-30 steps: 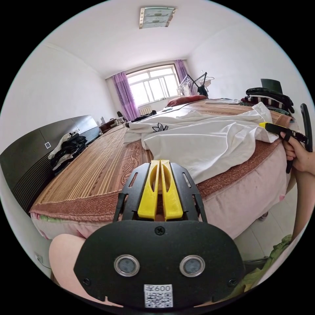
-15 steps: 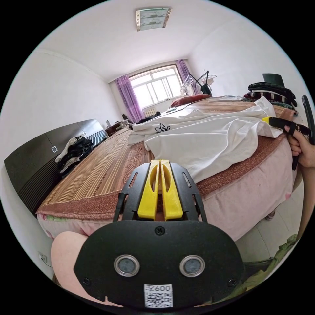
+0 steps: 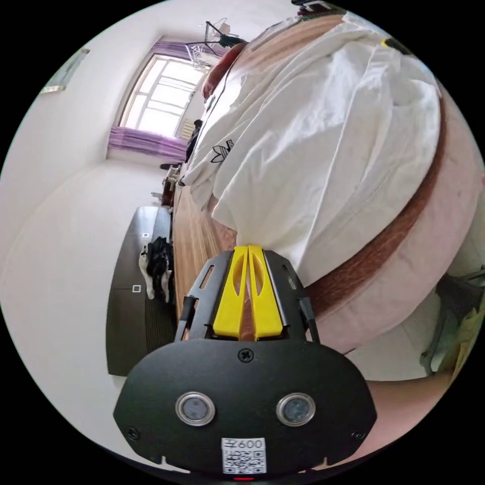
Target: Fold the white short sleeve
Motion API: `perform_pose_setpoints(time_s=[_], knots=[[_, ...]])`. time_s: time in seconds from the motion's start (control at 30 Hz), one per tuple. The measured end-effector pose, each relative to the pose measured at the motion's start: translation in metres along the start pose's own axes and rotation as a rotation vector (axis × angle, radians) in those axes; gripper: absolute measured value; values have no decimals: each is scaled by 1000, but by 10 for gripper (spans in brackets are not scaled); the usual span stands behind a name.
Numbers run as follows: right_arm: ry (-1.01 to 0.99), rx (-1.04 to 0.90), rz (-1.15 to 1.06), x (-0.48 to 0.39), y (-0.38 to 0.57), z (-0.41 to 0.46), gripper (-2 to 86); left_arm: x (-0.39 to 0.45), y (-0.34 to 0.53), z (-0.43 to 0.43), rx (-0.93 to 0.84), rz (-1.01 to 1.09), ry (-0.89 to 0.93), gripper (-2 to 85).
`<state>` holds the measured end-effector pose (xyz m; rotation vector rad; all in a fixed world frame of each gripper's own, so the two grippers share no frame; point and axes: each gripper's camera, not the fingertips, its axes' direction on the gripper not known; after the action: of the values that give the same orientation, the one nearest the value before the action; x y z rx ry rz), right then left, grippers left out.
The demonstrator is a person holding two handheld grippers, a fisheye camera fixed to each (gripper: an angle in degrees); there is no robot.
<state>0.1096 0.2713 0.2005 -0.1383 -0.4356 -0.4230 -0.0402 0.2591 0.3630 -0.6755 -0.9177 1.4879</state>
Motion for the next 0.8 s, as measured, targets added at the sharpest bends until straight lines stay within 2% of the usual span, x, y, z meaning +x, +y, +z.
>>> perform_pose_setpoints(time_s=[0.07, 0.13, 0.2, 0.23, 0.27, 0.37, 0.43, 0.5, 0.57, 0.63, 0.7, 0.8], knots=[[30, -22, -95, -26, -3, 2, -8, -11, -1, 10, -33, 43, 33, 6], [129, -88, -358, -84, -3, 12, -8, -31, -3, 24, -91, 44, 96, 6], [177, -138, -541, -126, -5, 20, -9, -39, -5, 45, -174, 70, 75, 7], [176, -166, -664, -146, -9, 23, -9, -38, -5, 67, -295, 113, 31, 6], [150, -178, -711, -153, -13, 23, -9, -38, -1, 80, -329, 135, 3, 7], [33, -126, -663, -158, -58, 6, -8, -53, 9, 87, -336, 43, 58, 7], [-98, -3, -431, -130, -109, -11, -8, -64, 19, 84, -317, -55, 121, 6], [-108, 23, -289, -103, -145, -3, -8, -63, 29, 78, -294, -105, 128, 6], [-35, -36, -259, -85, -172, 27, -8, -46, 40, 68, -250, -111, 59, 5], [76, -256, -338, -80, -194, 79, -8, -40, 49, 63, -229, -162, 28, 5], [154, -374, -483, -89, -196, 109, -8, -40, 62, 59, -194, -254, 27, 5], [249, -395, -770, -114, -182, 123, -8, -42, 87, 51, -138, -367, 74, 5]])
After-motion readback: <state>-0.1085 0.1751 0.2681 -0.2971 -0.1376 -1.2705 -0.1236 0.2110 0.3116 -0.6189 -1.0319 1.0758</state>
